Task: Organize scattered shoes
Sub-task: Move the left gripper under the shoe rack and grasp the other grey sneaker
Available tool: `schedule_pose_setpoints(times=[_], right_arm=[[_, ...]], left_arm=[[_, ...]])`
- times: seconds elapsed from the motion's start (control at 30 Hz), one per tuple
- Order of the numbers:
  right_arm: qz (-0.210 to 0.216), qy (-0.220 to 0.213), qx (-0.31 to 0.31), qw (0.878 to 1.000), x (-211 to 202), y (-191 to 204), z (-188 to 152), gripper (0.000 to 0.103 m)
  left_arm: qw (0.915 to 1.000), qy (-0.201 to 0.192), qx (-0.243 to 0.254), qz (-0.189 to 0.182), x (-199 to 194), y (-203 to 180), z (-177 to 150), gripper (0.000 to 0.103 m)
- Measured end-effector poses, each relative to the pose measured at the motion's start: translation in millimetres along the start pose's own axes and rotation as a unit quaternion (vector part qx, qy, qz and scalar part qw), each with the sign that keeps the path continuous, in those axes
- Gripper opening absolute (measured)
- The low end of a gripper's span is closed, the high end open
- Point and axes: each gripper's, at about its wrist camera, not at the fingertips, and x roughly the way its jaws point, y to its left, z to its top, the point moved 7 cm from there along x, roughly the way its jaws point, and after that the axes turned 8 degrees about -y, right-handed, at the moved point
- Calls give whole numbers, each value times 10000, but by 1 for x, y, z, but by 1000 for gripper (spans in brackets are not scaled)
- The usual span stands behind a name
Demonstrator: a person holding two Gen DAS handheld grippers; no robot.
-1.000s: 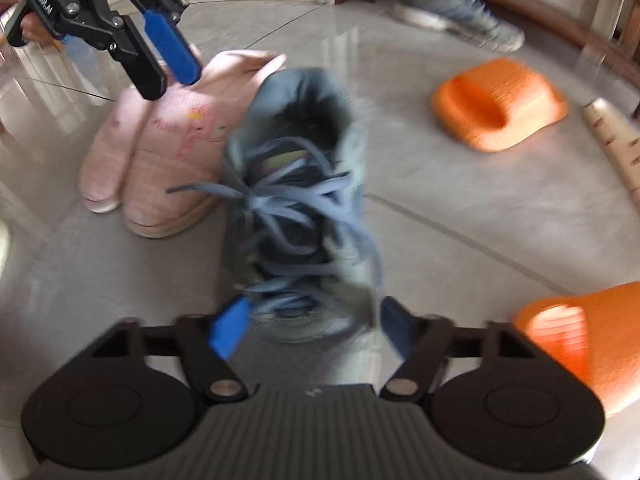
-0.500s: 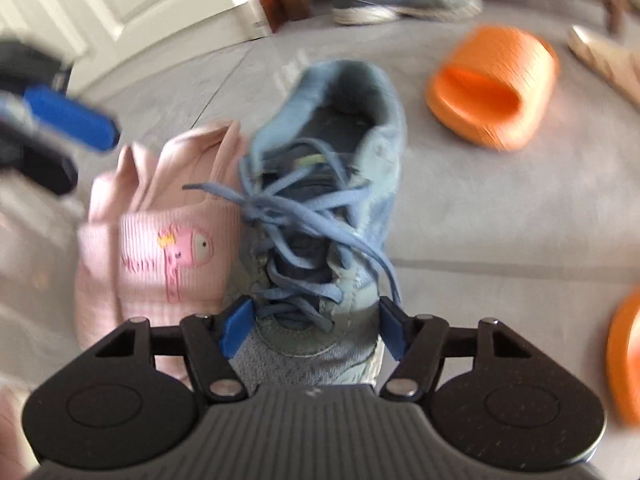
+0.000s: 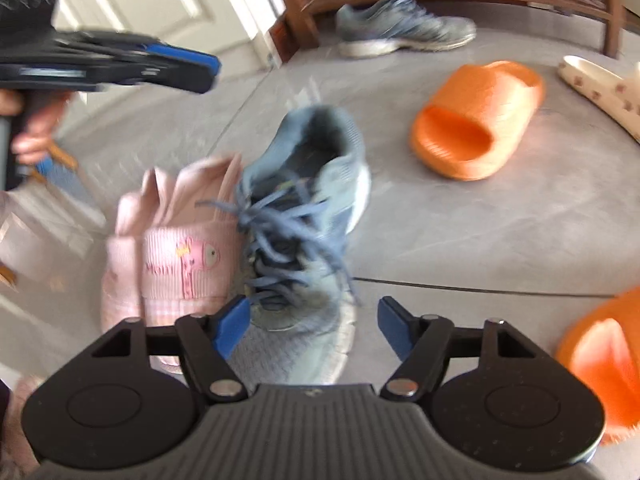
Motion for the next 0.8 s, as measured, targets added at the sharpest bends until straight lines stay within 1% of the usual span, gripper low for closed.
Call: schedule_pose_setpoints(times=[0.1, 0.17, 0.23, 0.27, 0.33, 0.4, 0.53, 0.6, 0.67, 0.73, 0.8], right_arm=[[-15, -290, -89, 9995, 2, -14, 21, 74], [36, -591, -159, 9981, 6, -28, 47, 74], [63, -858, -201, 9961, 8, -38, 68, 77], [74, -1022, -233, 9945, 9, -45, 81, 78], [113, -1260, -99, 9919, 5, -56, 103, 78], [247, -1405, 155, 9897, -2, -64, 124, 78], [168, -1509, -78, 9884, -17, -69, 149, 78], [64, -1412, -261, 9896, -19, -73, 160, 78], [-78, -1320, -399, 9904, -19, -78, 166, 79], [-318, -1143, -523, 9916, -15, -81, 169, 79], [-474, -959, -471, 9931, -11, -85, 170, 79]], left_arm=[[9986, -43, -233, 481, 24, 13, 30, 28], [9960, -71, -389, 801, 39, 22, 49, 28], [9922, -99, -543, 1121, 55, 31, 68, 28], [9895, -46, -644, 1292, 64, 42, 86, 28], [9845, 81, -703, 1603, 71, 48, 102, 28], [9835, 189, -739, 1641, 74, 47, 117, 28], [9853, -55, -460, 1642, 79, 47, 140, 30], [9867, -76, -348, 1584, 91, 52, 134, 34], [9870, -80, -249, 1586, 102, 59, 130, 33], [9884, -80, -168, 1509, 125, 79, 120, 34], [9882, -8, -59, 1533, 142, 96, 113, 35]])
